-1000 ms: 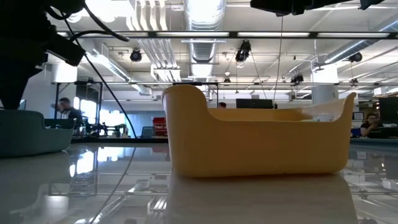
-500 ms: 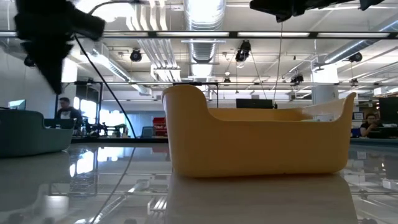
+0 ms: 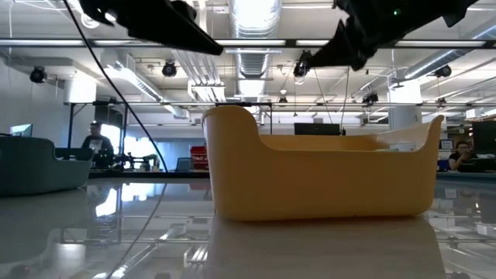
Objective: Sort & place blocks by color
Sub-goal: Put the red block into the orange bin
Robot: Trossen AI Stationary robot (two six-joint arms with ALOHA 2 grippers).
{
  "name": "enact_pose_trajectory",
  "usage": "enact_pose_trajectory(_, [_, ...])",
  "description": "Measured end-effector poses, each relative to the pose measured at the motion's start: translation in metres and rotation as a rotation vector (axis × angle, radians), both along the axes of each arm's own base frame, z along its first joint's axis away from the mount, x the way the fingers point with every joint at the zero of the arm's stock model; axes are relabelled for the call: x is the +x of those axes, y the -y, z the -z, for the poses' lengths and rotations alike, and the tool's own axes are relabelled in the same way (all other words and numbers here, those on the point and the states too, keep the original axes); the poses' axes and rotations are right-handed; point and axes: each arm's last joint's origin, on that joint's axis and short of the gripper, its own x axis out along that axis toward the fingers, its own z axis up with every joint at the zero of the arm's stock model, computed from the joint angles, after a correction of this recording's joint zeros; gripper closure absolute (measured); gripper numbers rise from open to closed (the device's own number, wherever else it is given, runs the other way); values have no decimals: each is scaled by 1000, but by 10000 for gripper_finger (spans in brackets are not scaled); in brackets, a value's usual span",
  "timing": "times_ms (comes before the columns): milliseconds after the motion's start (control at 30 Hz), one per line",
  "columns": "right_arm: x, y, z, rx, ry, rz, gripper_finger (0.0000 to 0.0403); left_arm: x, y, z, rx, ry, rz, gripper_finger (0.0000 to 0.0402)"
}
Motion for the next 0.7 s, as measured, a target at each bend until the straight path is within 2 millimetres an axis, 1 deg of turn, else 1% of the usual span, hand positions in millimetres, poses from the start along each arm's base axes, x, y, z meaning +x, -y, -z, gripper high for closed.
enact_pose_trajectory(67, [1, 3, 3, 24, -45, 57, 385, -1, -14, 3, 3, 39, -35, 211])
enact_pose_trajectory(200, [8, 9, 2, 84, -116, 122, 385, -6, -46, 12, -15, 107, -143, 211])
enact_pose_trajectory(367, [20, 18, 4, 73, -214, 150, 385, -15, -78, 12, -37, 216, -253, 211])
enact_pose_trajectory(533, [33, 31, 11, 39, -349, 136, 385, -26, -91, 7, -52, 305, -304, 211])
enact_pose_trajectory(700, [48, 47, 13, 88, -459, 36, 385, -32, -94, 10, -70, 306, -318, 211])
